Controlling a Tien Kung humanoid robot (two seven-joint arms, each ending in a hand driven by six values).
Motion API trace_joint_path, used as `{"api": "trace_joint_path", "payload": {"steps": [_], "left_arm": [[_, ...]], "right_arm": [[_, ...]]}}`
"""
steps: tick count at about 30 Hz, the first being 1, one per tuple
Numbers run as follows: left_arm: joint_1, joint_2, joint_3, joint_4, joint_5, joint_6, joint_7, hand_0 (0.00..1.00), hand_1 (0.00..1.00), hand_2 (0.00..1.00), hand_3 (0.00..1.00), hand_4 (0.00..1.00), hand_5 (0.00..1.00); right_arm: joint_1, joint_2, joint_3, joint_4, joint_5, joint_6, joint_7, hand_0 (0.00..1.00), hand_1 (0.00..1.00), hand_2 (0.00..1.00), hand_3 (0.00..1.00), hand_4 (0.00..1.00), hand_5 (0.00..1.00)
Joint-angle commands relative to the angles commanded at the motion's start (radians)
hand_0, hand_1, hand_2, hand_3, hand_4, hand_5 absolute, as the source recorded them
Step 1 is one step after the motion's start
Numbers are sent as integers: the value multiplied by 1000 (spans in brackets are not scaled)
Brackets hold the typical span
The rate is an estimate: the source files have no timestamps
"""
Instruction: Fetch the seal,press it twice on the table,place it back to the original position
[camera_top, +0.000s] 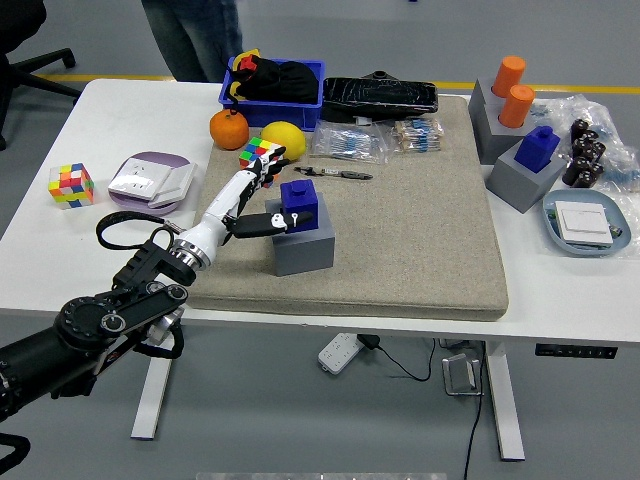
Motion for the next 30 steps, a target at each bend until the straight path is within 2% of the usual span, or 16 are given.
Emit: {"api": "trace_joint_path", "payload": {"steps": [1,2,5,7,8,9,13,16,19,20,25,26,30], "left_arm": [[0,2,-7,1,3,-3,-1,998,998,998,998,998,481],[1,5,-17,1,5,-7,-2,998,998,998,998,998,556],[3,23,-43,-6,8,-22,9,998,998,998,998,998,556],[5,43,-67,-15,11,-32,16,998,998,998,998,998,556],[6,55,-82,-19,13,-30,13,998,998,998,998,998,601],[8,66,-97,-21,16,-28,11,998,998,998,998,998,601],[15,115,-167,-17,25,2,1,998,998,998,998,998,601],[15,149,-192,5,29,23,7,998,998,998,998,998,602],[9,189,-186,45,30,34,20,998,998,998,998,998,602],[8,196,-183,54,29,35,23,988,993,993,998,998,394],[12,235,-166,104,25,34,42,988,993,993,998,998,394],[13,241,-164,111,26,33,45,980,983,984,997,998,346],[18,253,-157,139,17,31,55,980,983,984,997,998,346]], "right_arm": [[1,0,0,0,0,0,0,852,768,705,738,787,562],[1,-1,-1,0,0,0,0,852,768,704,738,786,561],[2,-2,3,0,-1,0,-1,852,768,704,738,786,561],[2,-3,8,0,-3,-1,-1,852,768,704,738,786,561],[2,-4,9,0,-4,-1,-1,851,768,704,738,786,561],[2,-5,11,0,-5,-1,-1,851,768,704,738,786,561],[-1,-6,17,-1,-9,-1,-2,851,768,704,738,786,561],[-1,-5,21,-1,-9,0,-1,851,768,704,738,787,561],[1,-5,28,0,-12,-2,1,851,768,704,738,787,561],[1,-5,29,0,-13,-2,2,851,767,703,738,787,561],[2,-5,37,-1,-15,-4,3,851,767,703,738,787,561],[2,-5,38,-1,-16,-4,3,851,767,703,739,787,561],[2,-4,44,-2,-17,-4,3,851,767,703,739,787,561]]}}
